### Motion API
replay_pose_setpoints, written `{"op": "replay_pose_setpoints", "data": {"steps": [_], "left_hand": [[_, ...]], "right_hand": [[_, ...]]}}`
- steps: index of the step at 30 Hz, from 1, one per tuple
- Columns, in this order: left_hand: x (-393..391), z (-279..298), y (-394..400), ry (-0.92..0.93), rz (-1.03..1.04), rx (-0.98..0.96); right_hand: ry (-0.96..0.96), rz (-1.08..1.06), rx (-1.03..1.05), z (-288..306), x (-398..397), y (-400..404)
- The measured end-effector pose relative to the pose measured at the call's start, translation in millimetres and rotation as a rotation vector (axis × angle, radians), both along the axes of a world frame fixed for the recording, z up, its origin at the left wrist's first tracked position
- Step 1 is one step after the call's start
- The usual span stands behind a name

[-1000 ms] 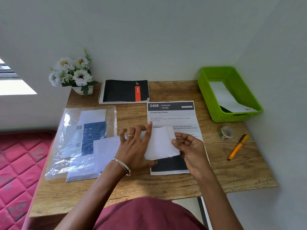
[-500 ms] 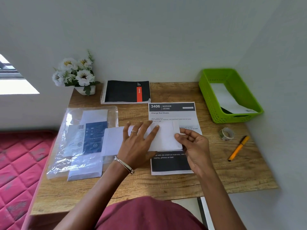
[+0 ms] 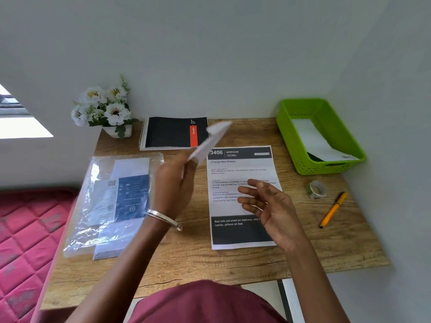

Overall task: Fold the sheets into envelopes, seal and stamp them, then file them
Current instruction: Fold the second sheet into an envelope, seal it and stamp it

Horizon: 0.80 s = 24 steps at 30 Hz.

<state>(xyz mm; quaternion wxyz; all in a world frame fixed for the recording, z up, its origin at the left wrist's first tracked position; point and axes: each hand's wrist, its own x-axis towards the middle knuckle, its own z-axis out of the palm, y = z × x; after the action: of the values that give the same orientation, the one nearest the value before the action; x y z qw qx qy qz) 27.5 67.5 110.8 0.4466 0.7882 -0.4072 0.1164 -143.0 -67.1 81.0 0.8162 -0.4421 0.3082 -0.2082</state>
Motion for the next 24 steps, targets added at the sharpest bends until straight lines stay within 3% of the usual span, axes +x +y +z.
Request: {"op": "replay_pose_setpoints", "data": {"steps": [2,5,11,14,18,24], "left_hand": [[4,13,-1,0.223,0.014,-0.197],[9,26,-5,0.753,-0.019,-0.545],[3,10,-10,1.32,0.012,-0.807],[1,-3,-5,1.432,0.05,-0.781],[17,-9,5,1.512,0.258,-0.759],[16,-11,14,1.481,0.282,-0.424]], "right_hand": [[0.04,0.016,-0.016,-3,2,4],[0.088,0.035,-0.045,-6,9,12],[0.091,0.05,-0.007,-10,19,21],[0.115,-0.034,-0.038,-11,14,14],[0.163,-0.066,-0.126,-9,-1,-5],[0.196,-0.127,-0.185,-7,-20,-31]]}}
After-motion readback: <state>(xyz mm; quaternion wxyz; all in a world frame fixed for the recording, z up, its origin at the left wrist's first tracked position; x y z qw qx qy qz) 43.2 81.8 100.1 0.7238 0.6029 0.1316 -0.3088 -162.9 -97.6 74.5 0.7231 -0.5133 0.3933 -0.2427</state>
